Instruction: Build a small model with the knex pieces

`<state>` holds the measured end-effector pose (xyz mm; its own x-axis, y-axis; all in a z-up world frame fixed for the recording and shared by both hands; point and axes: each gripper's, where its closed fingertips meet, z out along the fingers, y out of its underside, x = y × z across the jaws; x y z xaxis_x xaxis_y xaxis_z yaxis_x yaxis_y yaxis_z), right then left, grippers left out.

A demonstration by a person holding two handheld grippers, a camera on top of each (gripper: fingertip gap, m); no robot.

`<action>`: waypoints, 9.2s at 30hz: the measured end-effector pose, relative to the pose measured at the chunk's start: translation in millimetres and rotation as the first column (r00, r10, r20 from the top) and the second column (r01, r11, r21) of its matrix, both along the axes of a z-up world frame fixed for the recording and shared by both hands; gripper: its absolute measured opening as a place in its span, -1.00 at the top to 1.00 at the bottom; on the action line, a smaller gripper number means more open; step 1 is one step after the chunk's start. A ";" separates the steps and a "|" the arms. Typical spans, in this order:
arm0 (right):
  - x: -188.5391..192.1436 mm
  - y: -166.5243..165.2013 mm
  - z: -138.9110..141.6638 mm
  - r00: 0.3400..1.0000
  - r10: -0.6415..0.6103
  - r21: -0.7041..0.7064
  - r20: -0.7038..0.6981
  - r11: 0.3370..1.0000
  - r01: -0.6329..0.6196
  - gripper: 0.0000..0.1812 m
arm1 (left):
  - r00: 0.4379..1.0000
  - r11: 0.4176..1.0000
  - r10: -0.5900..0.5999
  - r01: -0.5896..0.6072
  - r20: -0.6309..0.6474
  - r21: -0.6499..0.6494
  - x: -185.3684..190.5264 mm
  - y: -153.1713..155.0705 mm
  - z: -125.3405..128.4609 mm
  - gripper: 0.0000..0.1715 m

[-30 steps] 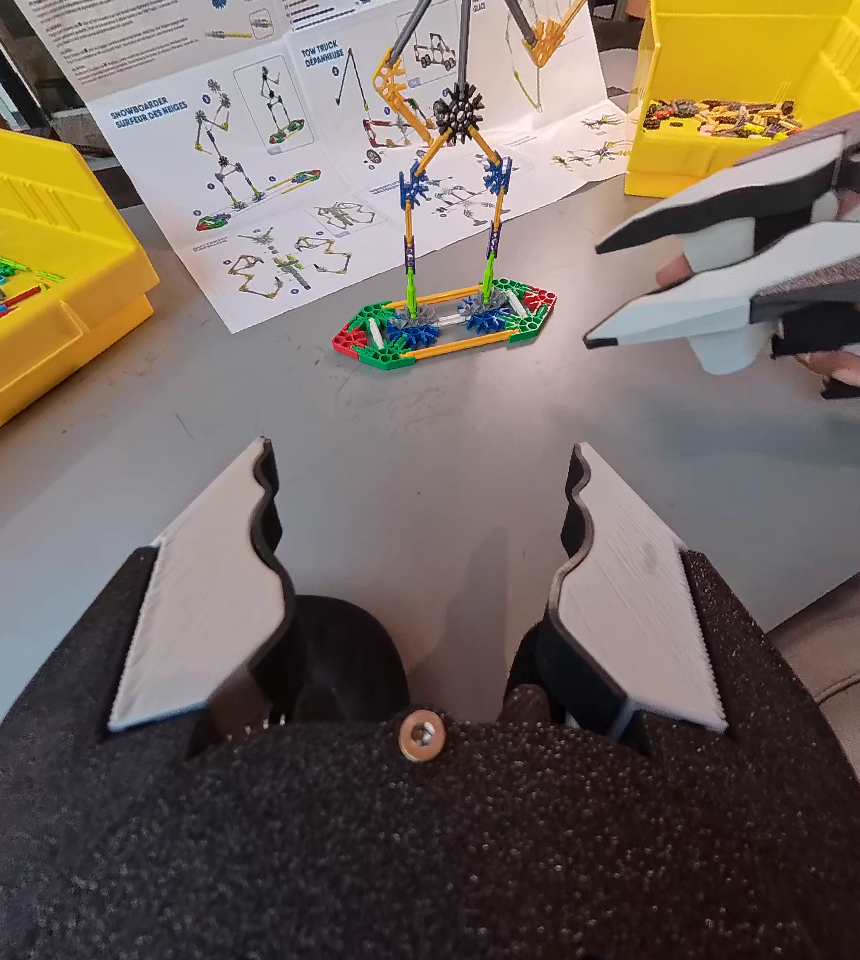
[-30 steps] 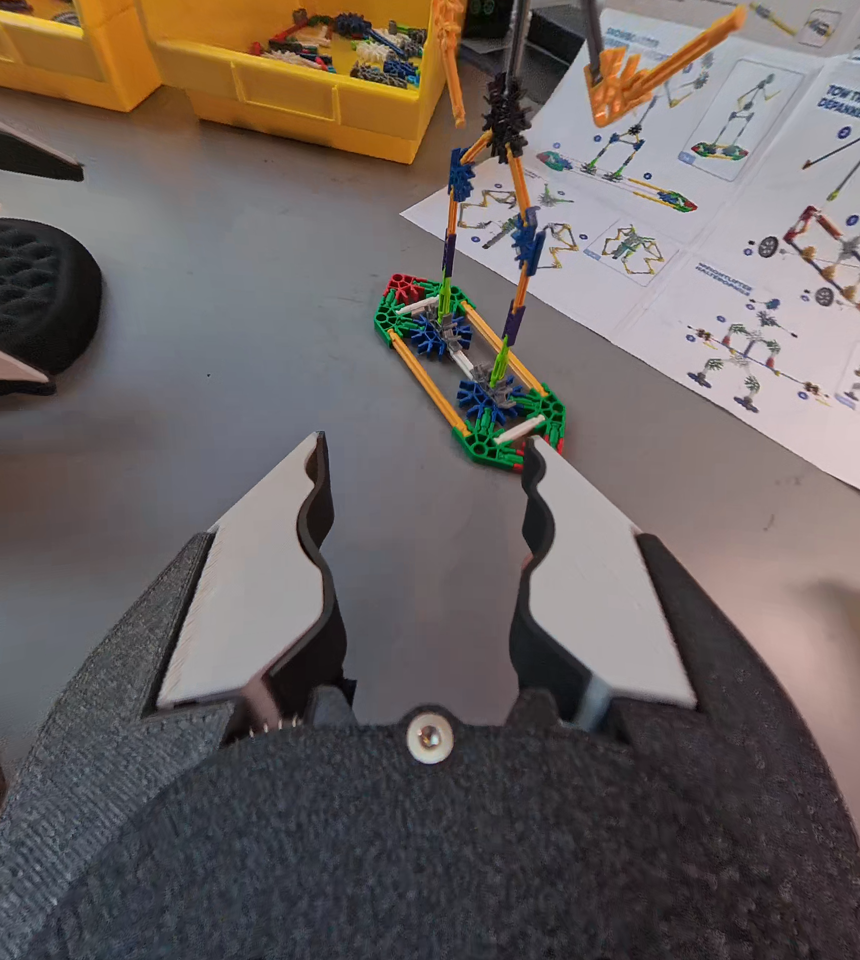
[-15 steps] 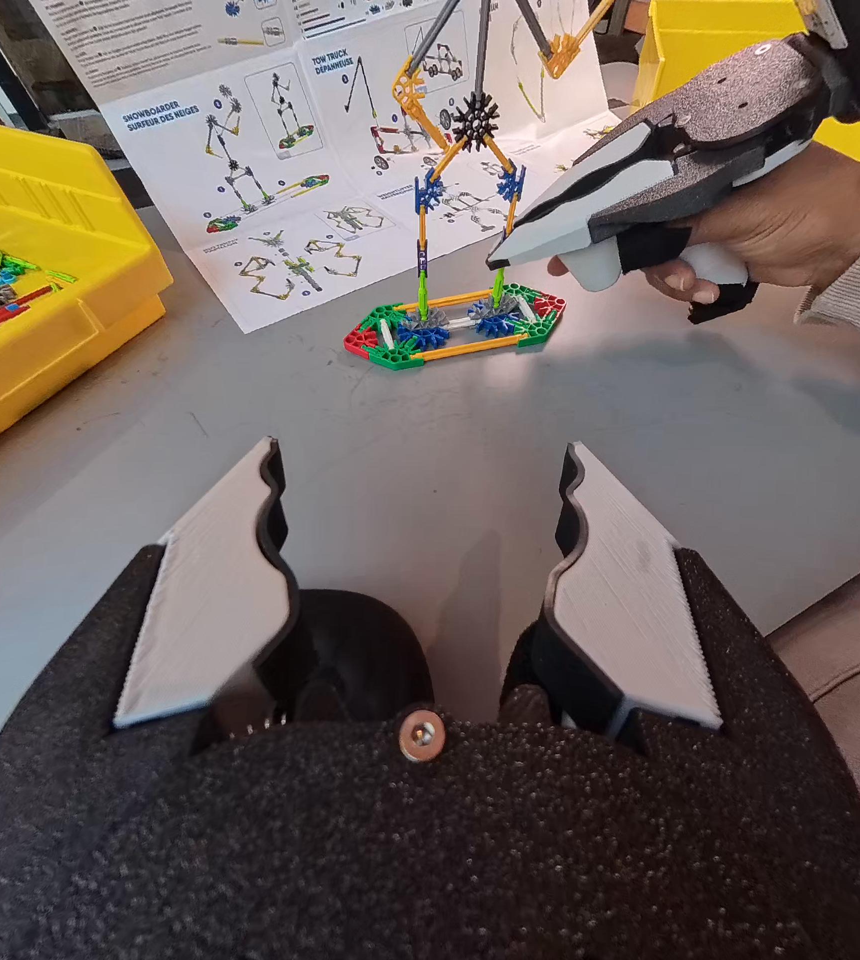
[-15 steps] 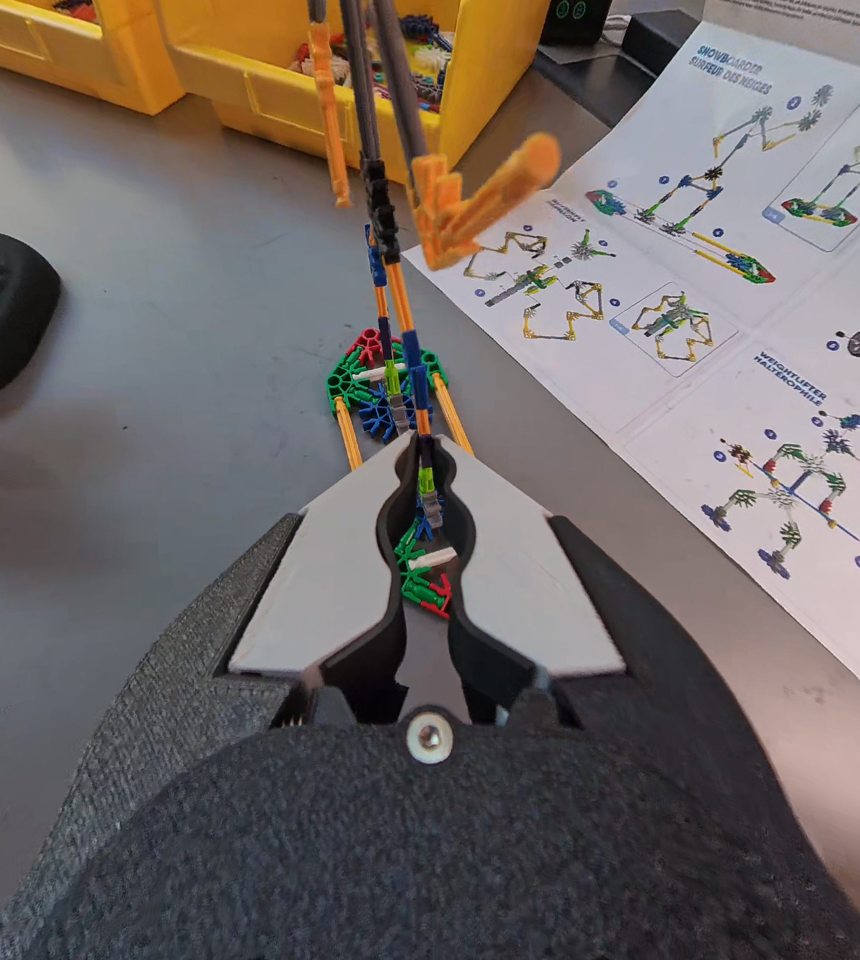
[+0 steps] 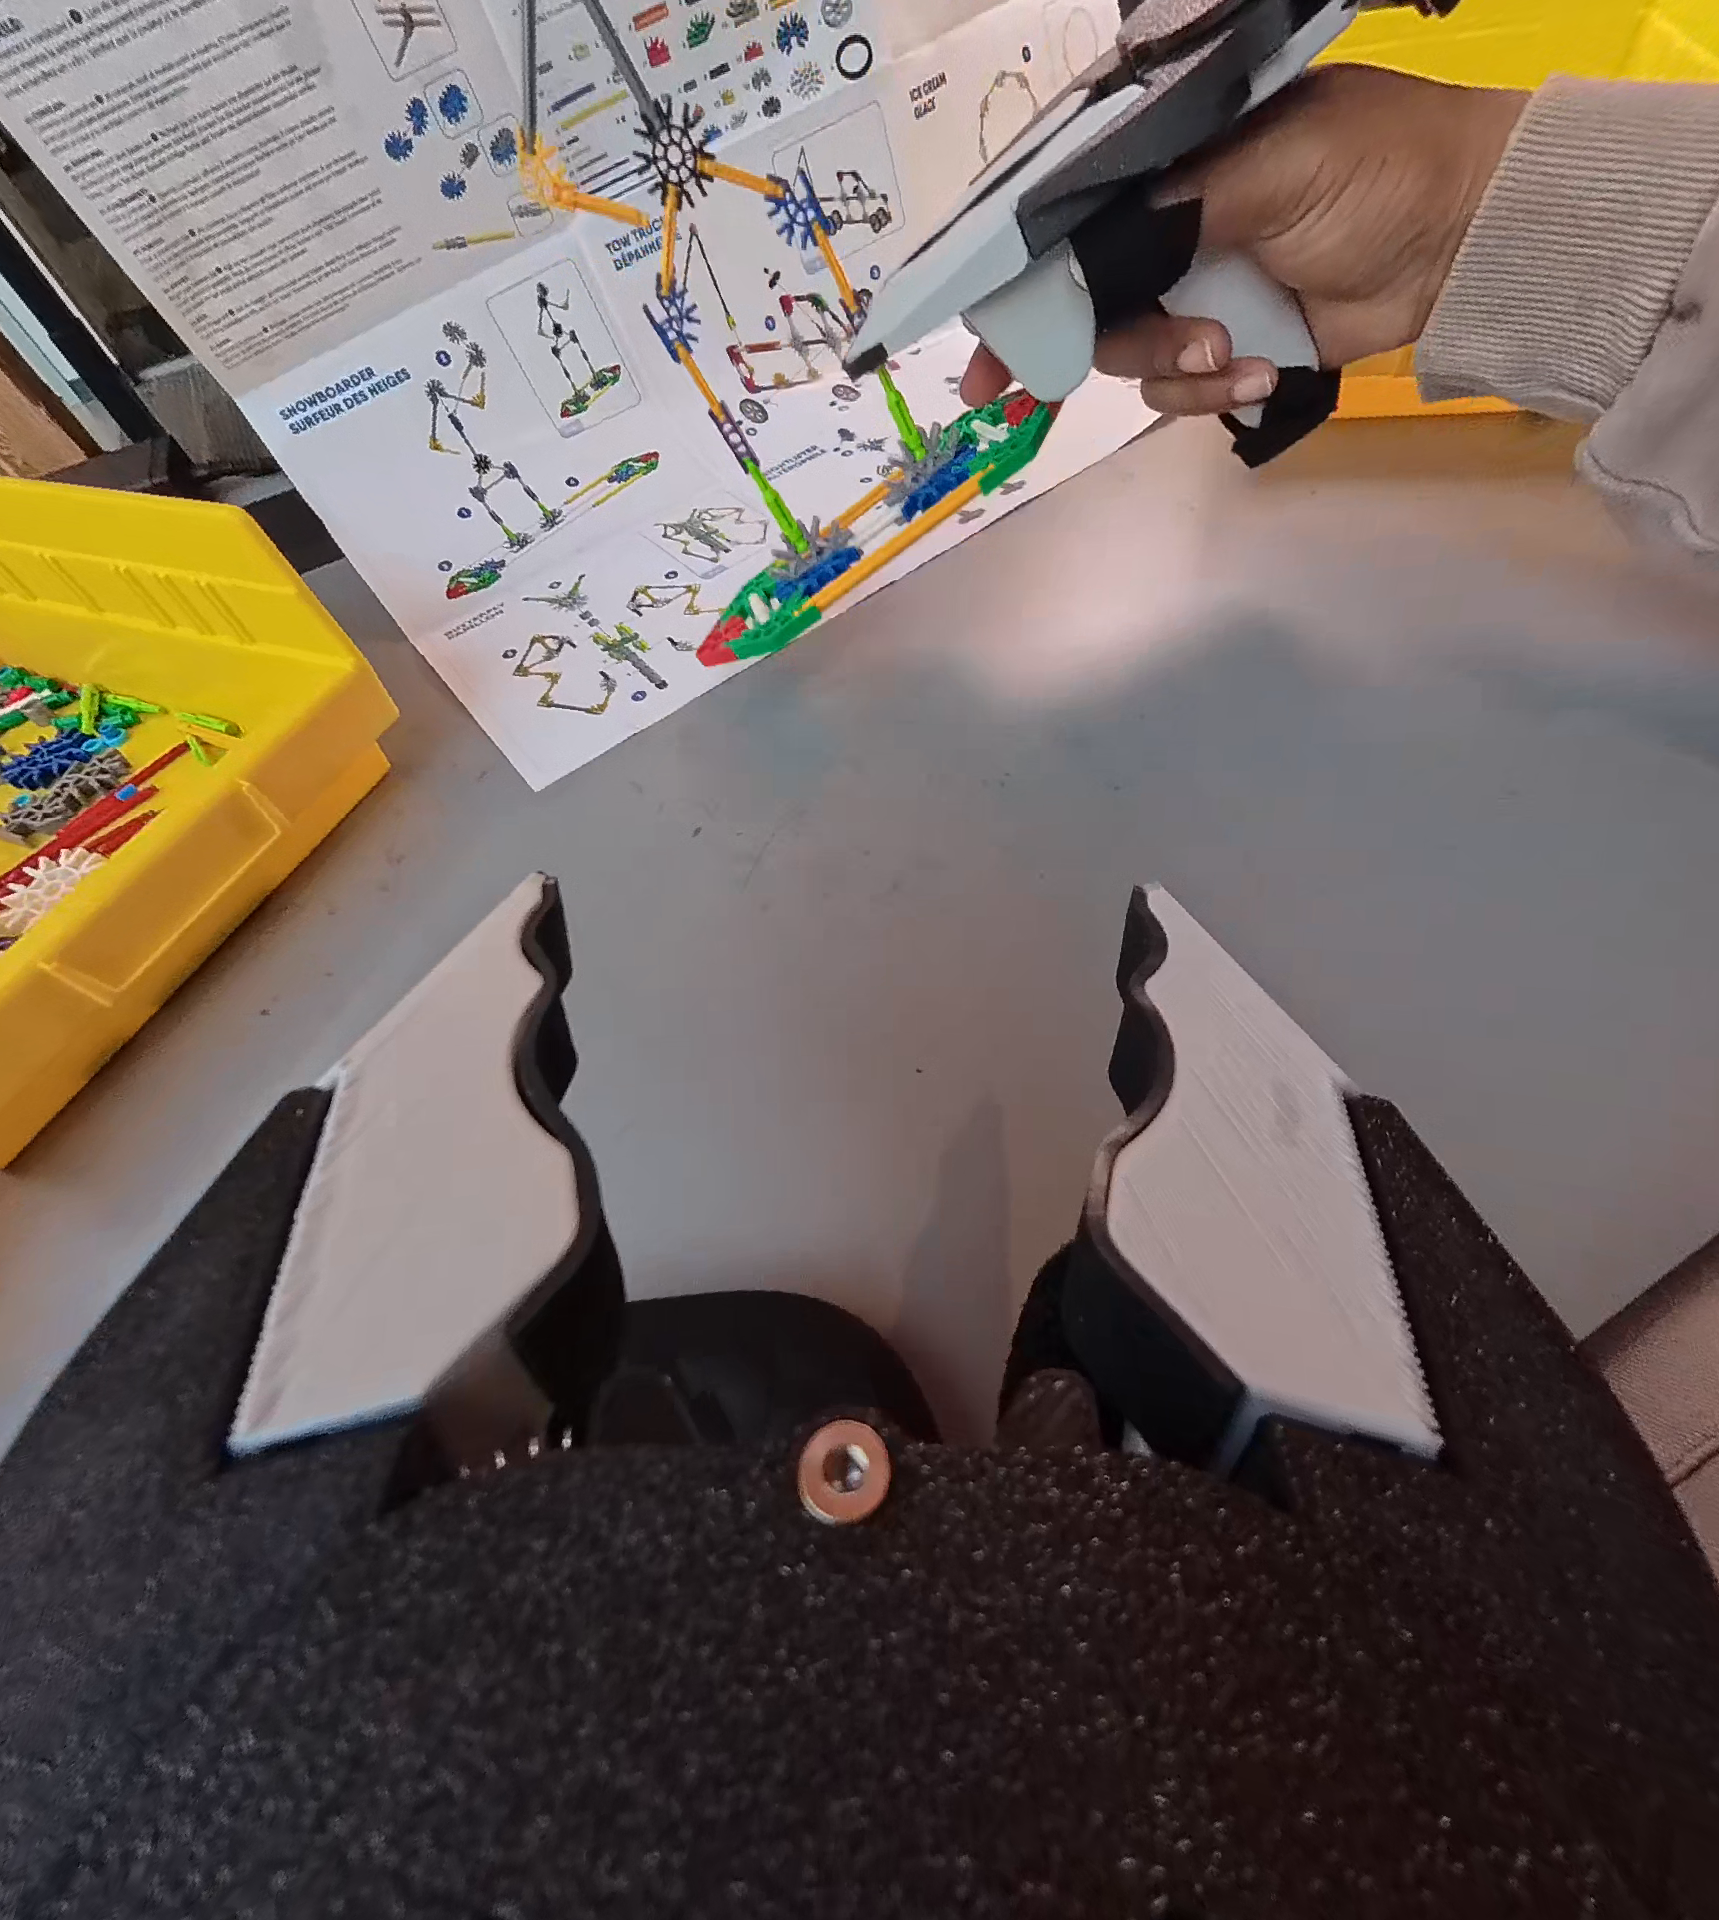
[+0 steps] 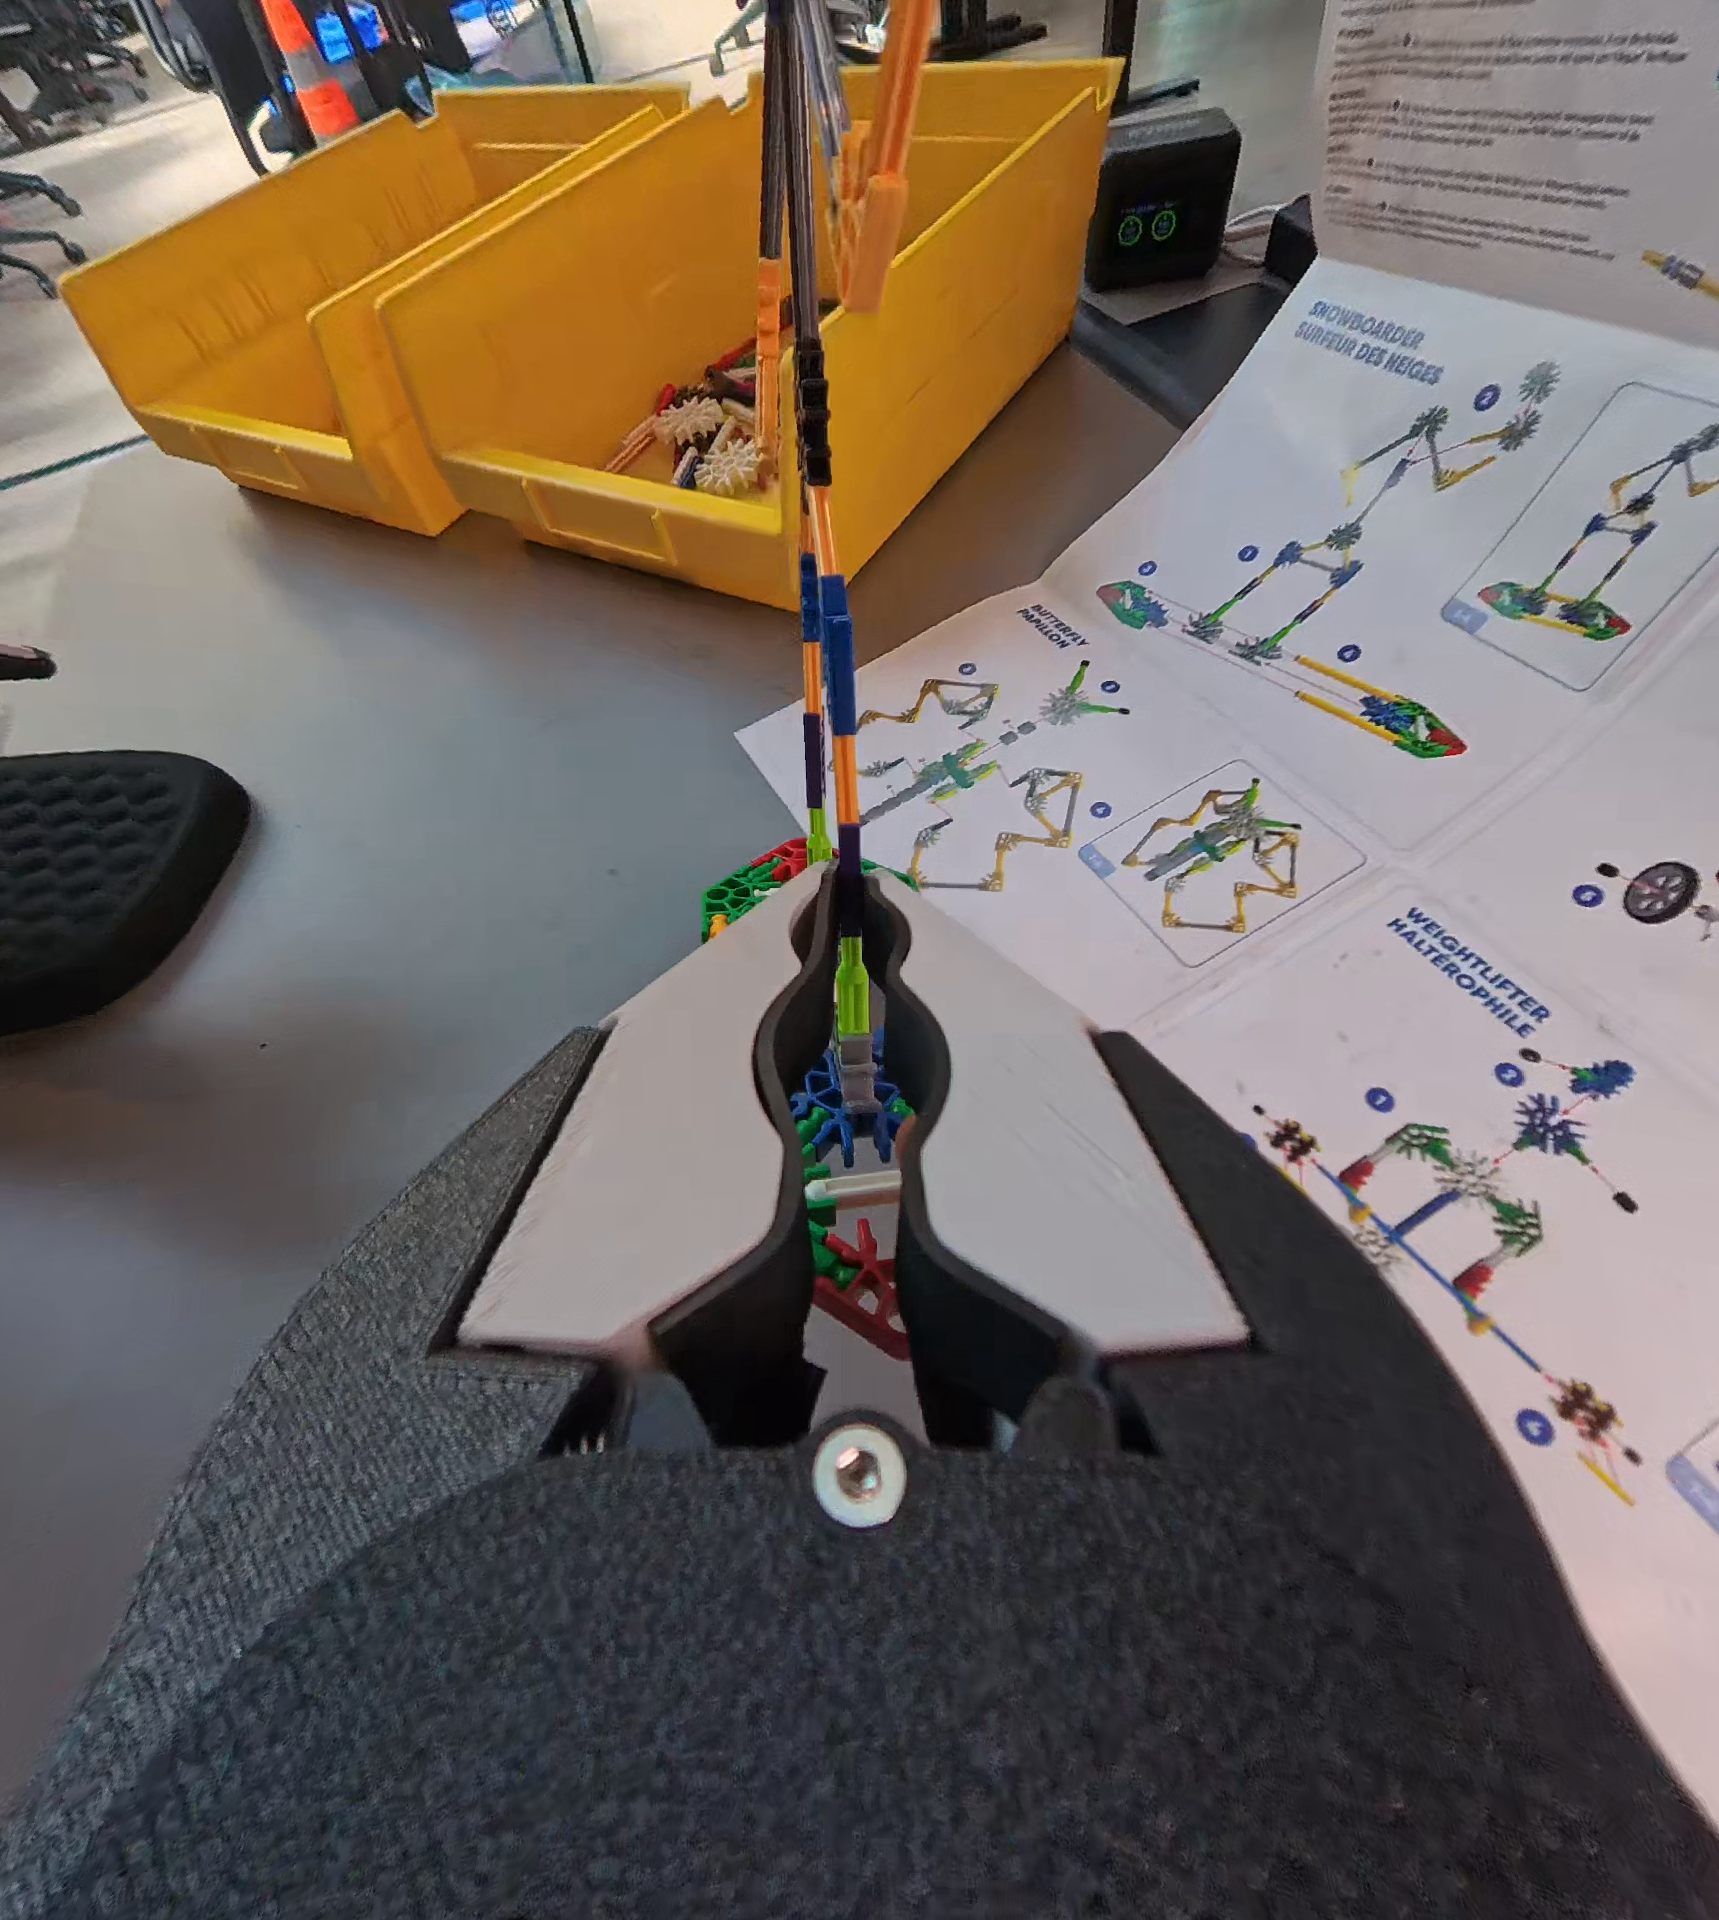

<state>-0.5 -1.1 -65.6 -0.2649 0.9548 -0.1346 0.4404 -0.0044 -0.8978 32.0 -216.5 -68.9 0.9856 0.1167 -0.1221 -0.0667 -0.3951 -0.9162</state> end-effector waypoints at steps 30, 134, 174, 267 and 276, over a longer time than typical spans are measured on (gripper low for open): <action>-85.1 185.1 -40.1 0.799 -0.519 0.002 0.304 0.839 0.544 0.96 | 0.985 0.989 0.145 -0.140 0.095 -0.053 -117.7 199.4 -9.2 -0.29; -62.8 132.0 -42.9 0.877 -0.248 -0.162 0.411 0.927 0.338 0.96 | 0.897 0.895 0.426 -0.399 0.119 -0.199 -232.9 315.6 -61.7 0.90; -65.2 130.1 -42.5 0.888 -0.266 -0.145 0.375 0.929 0.339 0.97 | 0.979 0.978 0.204 -0.203 0.010 -0.049 -121.9 260.9 14.6 -0.03; 77.8 -20.4 -88.5 0.965 -0.058 -0.035 0.255 0.997 0.069 0.87 | 0.762 0.776 -0.631 0.623 0.146 0.098 -18.2 153.0 17.1 0.22; 72.9 -21.9 -66.4 0.989 -0.016 -0.032 0.148 0.999 0.021 0.67 | 0.787 0.787 -0.611 0.615 0.086 -0.034 24.2 161.6 -38.2 0.71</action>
<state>72.4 -22.9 -132.1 -0.2222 0.9537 -0.2028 0.5674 -0.0427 -0.8224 56.2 -54.9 -107.1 0.8531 -0.5202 -0.0408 -0.2528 -0.3436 -0.9044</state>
